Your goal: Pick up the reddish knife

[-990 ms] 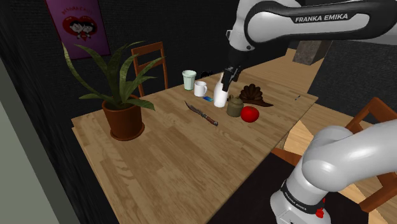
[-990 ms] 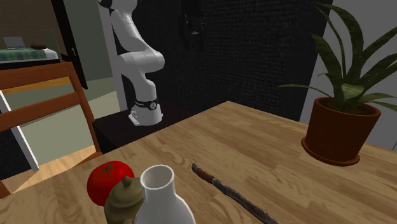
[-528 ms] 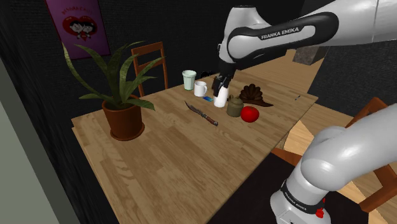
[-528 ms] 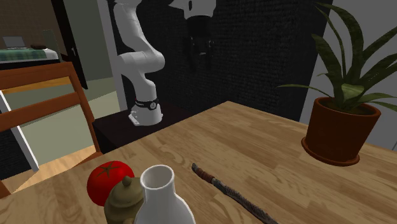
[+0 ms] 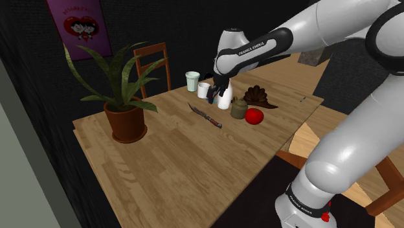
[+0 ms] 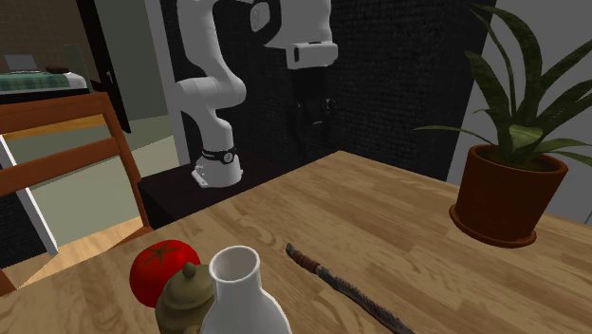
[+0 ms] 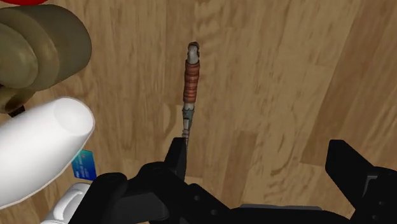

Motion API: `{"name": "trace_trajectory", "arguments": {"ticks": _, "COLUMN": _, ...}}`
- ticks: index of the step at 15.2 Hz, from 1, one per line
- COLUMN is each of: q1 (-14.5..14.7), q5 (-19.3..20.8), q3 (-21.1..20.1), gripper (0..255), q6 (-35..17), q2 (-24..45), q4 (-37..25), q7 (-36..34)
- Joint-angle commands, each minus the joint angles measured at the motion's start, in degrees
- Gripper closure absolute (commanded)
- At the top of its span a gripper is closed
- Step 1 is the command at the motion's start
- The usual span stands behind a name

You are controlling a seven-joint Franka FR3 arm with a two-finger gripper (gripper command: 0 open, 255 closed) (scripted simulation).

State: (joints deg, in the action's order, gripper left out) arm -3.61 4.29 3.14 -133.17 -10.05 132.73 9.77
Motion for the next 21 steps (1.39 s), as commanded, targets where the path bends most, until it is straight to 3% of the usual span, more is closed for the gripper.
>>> {"name": "trace_trajectory", "arguments": {"ticks": 1, "q1": -0.3, "q5": -0.6, "q3": 0.6, "gripper": 0, "q6": -2.8, "q2": 4.1, "q4": -1.5, "q7": 0.3}}
{"name": "trace_trajectory", "arguments": {"ticks": 9, "q1": -2.1, "q5": -5.1, "q3": 1.9, "gripper": 0, "q6": -10.4, "q2": 21.4, "q4": -11.3, "q7": 2.8}}
{"name": "trace_trajectory", "arguments": {"ticks": 17, "q1": -5.3, "q5": -9.7, "q3": 1.1, "gripper": 0, "q6": -13.5, "q2": 38.9, "q4": -25.7, "q7": 5.0}}
{"name": "trace_trajectory", "arguments": {"ticks": 21, "q1": -5.5, "q5": -10.0, "q3": 0.9, "gripper": 0, "q6": -15.7, "q2": 41.0, "q4": -25.7, "q7": 5.3}}
